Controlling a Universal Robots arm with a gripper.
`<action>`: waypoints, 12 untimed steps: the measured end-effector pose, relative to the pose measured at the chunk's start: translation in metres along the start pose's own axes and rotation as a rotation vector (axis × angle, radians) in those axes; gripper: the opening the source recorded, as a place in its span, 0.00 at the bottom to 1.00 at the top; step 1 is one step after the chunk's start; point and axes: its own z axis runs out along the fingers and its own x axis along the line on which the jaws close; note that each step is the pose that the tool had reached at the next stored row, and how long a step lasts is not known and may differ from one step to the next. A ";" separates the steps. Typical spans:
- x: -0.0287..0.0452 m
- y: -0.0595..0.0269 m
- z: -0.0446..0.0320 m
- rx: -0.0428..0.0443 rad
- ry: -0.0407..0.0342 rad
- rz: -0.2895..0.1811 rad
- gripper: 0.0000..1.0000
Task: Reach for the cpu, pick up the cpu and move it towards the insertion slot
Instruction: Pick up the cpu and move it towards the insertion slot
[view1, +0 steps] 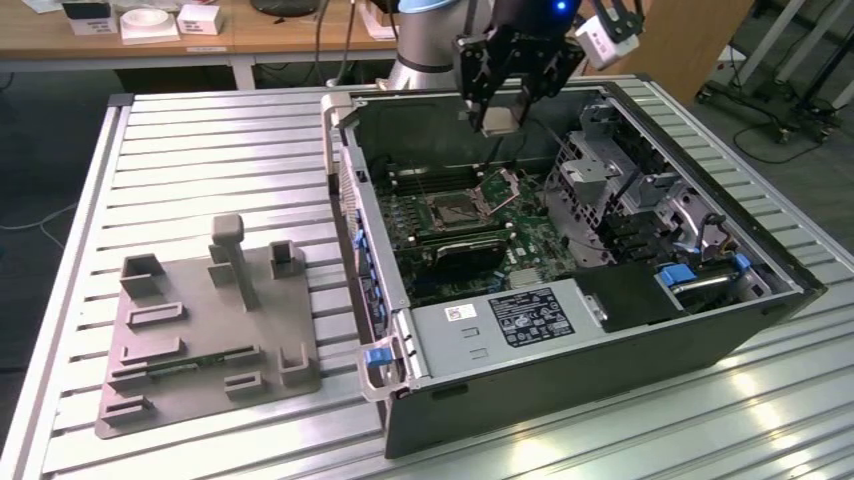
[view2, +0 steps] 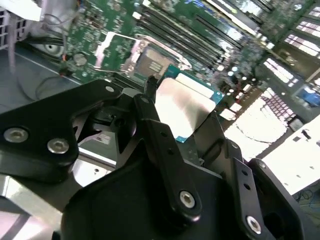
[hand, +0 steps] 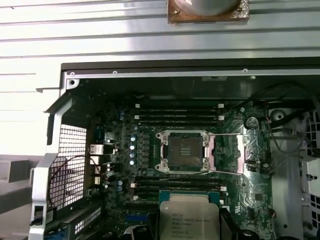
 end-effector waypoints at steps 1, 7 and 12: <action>-0.0024 0.0012 0.0003 0.0000 0.0000 0.000 0.55; -0.0030 0.0092 0.0017 0.0000 0.0000 0.000 0.55; -0.0031 0.0275 0.0047 0.0001 -0.0006 0.000 0.55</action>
